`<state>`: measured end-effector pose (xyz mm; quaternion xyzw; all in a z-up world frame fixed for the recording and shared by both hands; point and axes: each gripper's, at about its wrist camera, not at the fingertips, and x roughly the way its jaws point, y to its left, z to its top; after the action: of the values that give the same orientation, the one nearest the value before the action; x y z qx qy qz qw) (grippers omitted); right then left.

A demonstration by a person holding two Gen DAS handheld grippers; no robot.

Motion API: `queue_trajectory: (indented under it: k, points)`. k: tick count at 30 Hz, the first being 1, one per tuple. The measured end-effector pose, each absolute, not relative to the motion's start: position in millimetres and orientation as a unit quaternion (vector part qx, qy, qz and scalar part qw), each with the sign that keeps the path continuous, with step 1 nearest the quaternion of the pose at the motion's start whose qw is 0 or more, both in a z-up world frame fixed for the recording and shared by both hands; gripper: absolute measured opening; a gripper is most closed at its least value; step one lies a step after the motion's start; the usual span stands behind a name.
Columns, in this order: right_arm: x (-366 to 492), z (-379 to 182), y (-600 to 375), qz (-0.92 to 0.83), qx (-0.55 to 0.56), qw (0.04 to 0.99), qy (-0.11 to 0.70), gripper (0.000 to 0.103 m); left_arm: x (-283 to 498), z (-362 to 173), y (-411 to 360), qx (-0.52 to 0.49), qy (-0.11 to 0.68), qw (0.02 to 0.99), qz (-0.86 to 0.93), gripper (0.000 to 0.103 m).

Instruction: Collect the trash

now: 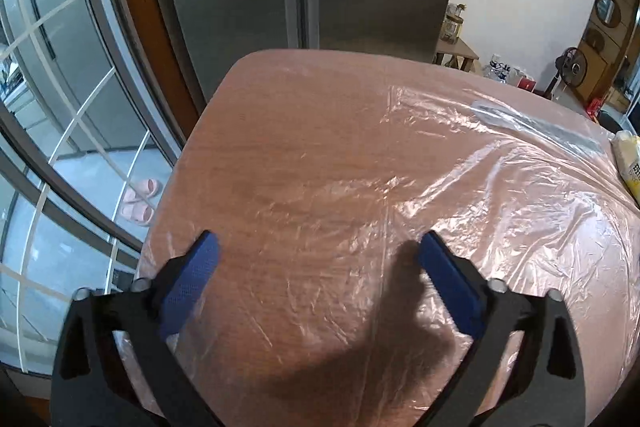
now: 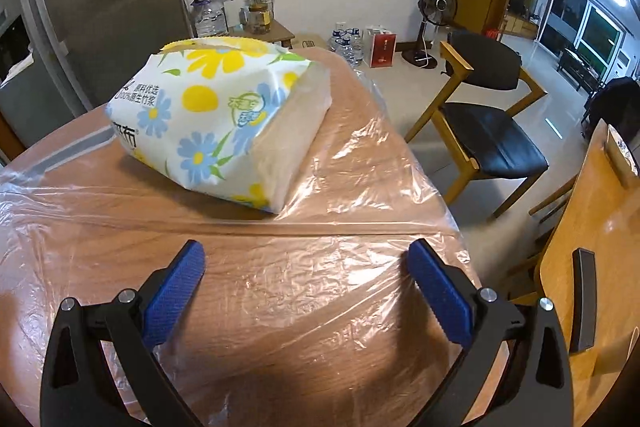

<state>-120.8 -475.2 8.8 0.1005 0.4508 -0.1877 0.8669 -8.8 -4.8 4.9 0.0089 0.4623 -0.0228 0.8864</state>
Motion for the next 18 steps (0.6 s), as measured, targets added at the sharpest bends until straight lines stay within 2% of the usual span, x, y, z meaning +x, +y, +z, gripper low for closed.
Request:
queue_trajectory:
  k: [18]
  points:
    - [-121.1,9.6,-473.4,-0.188,0.100,0.867,0.451,0.099,-5.7,5.6,-0.7,0.007,0.463,0.886,-0.018,0.102]
